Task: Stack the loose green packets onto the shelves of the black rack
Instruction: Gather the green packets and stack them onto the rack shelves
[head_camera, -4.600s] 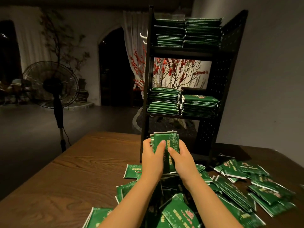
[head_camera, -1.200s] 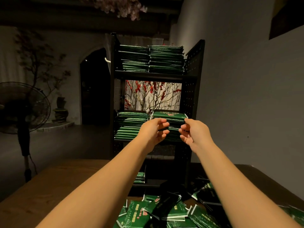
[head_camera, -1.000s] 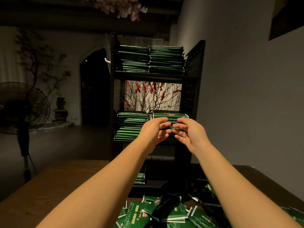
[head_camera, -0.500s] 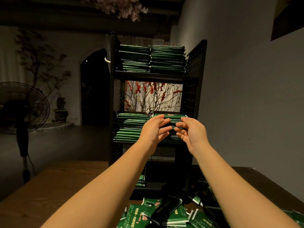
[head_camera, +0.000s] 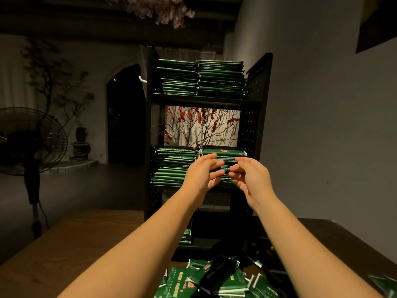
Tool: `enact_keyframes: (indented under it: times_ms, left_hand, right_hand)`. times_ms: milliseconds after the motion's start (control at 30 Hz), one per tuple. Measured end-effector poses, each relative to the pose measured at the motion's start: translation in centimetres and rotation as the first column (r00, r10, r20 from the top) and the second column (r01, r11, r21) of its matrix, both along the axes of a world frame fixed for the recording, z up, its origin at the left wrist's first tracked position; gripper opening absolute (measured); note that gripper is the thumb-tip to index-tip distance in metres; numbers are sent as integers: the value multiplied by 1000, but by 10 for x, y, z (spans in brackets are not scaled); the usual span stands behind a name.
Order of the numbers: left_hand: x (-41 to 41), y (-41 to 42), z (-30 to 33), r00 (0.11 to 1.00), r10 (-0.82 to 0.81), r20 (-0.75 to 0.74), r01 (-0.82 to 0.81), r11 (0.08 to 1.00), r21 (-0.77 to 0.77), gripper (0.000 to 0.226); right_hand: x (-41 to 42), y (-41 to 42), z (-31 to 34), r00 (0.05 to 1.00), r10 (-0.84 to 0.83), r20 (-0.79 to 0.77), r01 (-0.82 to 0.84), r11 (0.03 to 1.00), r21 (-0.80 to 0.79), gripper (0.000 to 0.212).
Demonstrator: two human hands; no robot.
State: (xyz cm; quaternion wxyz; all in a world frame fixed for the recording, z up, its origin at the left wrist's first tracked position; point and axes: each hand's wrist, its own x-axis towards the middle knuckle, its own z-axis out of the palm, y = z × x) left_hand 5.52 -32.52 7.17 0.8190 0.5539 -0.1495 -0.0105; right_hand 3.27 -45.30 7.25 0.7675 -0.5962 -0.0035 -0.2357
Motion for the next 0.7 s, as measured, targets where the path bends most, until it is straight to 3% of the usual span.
enact_keyframes:
  times_ms: [433,700]
  left_hand:
    - [-31,40,-48,965,122,231,-187,940,284,12]
    - [-61,103,-108,904,160,397,-378,731,568,8]
  right_hand:
    - [-34,43,-50,998,65,-16,-67,935,-347,13]
    - [-47,84,-110,990,118,-72,-137,777,-614,17]
